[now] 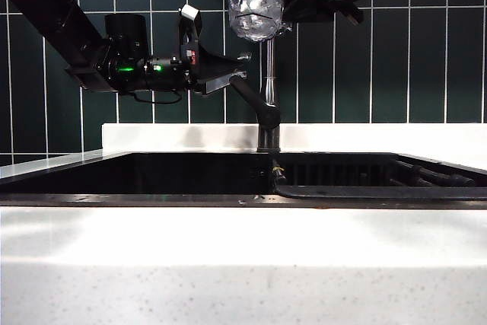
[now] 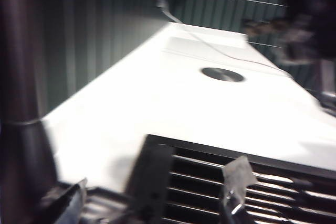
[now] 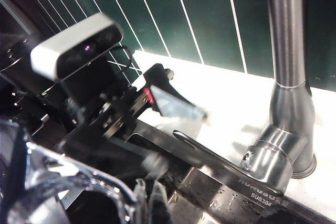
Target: Pick up the mug next to the sink, go to the faucet to get some water, pour the water into the sink, and finally put the mug back to its place.
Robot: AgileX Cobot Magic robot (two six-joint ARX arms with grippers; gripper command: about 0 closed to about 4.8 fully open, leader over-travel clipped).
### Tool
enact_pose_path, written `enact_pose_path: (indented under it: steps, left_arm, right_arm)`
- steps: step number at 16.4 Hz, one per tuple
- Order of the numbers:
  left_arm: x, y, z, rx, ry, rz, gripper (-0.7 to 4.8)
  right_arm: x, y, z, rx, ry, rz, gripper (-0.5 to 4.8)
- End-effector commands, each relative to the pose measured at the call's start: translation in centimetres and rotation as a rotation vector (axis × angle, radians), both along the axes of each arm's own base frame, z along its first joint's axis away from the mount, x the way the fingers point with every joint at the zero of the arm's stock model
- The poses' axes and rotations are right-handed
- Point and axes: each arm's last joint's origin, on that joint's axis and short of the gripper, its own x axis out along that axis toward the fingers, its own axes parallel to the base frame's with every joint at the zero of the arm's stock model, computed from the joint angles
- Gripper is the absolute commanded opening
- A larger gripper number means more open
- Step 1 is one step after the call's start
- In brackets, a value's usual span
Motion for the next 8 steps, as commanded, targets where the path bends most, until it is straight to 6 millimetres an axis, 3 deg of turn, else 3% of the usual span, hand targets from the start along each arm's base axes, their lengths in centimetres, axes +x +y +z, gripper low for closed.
enact_pose_path:
  steps: [1,8]
  left_arm:
    - [0.05,0.02,0.28,0.001,-0.014,0.037,3.32]
    - [0.2,0.02,-0.15,0.017,-0.01,0.065,3.32]
  right_arm:
    - [-0.17,-0.04,0.73,0.013,-0.032,0.005,-0.05]
    - [-0.17,-0.04,0.74,0.011,-0.034,0.006,-0.05]
